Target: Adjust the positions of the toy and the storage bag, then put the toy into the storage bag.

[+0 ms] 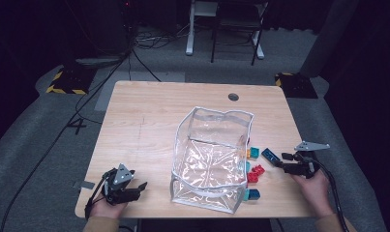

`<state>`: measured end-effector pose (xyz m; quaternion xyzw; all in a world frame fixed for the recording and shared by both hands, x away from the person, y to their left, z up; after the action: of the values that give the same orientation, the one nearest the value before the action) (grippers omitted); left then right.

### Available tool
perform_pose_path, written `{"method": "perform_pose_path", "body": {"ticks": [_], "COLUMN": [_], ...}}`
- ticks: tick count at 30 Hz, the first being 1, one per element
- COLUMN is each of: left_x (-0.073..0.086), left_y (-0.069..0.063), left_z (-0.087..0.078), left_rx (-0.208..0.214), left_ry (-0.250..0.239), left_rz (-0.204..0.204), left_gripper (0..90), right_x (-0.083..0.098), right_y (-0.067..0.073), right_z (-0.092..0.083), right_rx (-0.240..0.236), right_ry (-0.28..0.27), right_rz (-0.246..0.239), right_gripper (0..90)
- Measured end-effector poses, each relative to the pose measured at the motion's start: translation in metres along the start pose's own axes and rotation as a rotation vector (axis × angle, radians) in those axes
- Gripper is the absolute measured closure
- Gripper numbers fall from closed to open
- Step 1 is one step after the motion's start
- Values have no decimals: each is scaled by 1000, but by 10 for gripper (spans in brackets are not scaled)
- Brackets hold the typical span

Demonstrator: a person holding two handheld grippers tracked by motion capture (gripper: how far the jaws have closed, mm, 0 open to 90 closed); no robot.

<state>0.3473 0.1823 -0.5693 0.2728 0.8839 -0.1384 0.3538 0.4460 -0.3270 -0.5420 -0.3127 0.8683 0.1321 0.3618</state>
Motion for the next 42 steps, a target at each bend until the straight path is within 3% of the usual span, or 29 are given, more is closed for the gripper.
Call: {"method": "perform_pose_path", "body": {"ticks": [6,11,15,27,30,35,42], "left_x": [5,6,7,6,6,6,4], "left_y": [-1,1,2,3,3,3,4], "left_z": [6,7,8,9,9,9,11], "left_rx": [-10,-5,20,22,21,20,20], "left_ry": [33,25,10,-8,-8,-8,-5], "left_rz": [16,9,-29,-27,-26,-26,-31], "left_gripper": [344,326,308,288,288,288,274], "right_x": [-1,-1,-1,-1,-2,-5,-22], "right_y": [2,0,0,-1,-2,-1,14], "right_z": [10,16,20,33,33,31,13], "right_rx": [3,7,7,25,52,85,38], "right_ry": [23,34,37,67,85,102,50], "right_rz": [-20,-19,-22,-39,-58,-93,-102], "right_gripper": [430,427,425,451,590,595,595]}}
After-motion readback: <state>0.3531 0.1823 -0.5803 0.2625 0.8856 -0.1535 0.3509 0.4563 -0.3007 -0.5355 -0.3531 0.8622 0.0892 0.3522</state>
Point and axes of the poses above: each handheld gripper's, and its own axes: z roughly forward along the jaws, x roughly out of its underside, y roughly to its left, the point moved 10 cm from there along z, roughly forward along the jaws, and after that the axes turned 5 degrees about -z, right-handed, at the moved point
